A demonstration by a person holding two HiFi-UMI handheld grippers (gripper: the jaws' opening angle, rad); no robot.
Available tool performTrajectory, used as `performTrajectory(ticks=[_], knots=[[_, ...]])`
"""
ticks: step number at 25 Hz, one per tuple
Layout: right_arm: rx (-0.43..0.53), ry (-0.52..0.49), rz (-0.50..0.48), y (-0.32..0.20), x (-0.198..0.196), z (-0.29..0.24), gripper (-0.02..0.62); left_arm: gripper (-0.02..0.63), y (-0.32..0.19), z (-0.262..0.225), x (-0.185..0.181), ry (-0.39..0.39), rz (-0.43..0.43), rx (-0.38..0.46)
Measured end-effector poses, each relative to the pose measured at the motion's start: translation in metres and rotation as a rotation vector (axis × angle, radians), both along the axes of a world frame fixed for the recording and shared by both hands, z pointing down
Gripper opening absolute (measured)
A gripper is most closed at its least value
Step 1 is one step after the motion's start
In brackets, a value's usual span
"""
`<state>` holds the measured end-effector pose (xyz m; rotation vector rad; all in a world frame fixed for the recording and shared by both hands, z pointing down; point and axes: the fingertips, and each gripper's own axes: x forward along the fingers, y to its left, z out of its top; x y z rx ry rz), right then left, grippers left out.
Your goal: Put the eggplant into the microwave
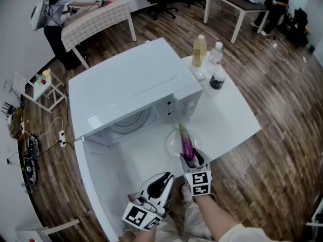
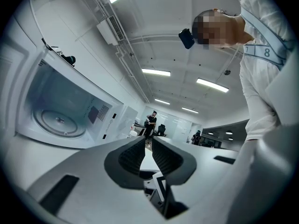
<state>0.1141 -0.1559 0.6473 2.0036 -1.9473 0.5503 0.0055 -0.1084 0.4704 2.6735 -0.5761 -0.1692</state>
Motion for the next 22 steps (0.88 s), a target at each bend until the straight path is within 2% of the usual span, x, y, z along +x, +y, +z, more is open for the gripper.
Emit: performTrajectory(ticks=[4,12,22], knots=[[0.023,-0.024,-0.022,0.003,0.0,-0.006,0.245,0.037,0.002,-0.003,-0.001,0.002,-0.002,0.001],[0.063,-0.028,-0.133,0.004,-0.021,-0.027,0.242,0.037,0.003,-0.01,-0.003,0.005,-0.008,0.003],[0.119,-0.04,-0.272,-0.026,-0.059,-0.059,0.242,0.035,0.001,-0.014,-0.01,0.013,-0.04,0.005]])
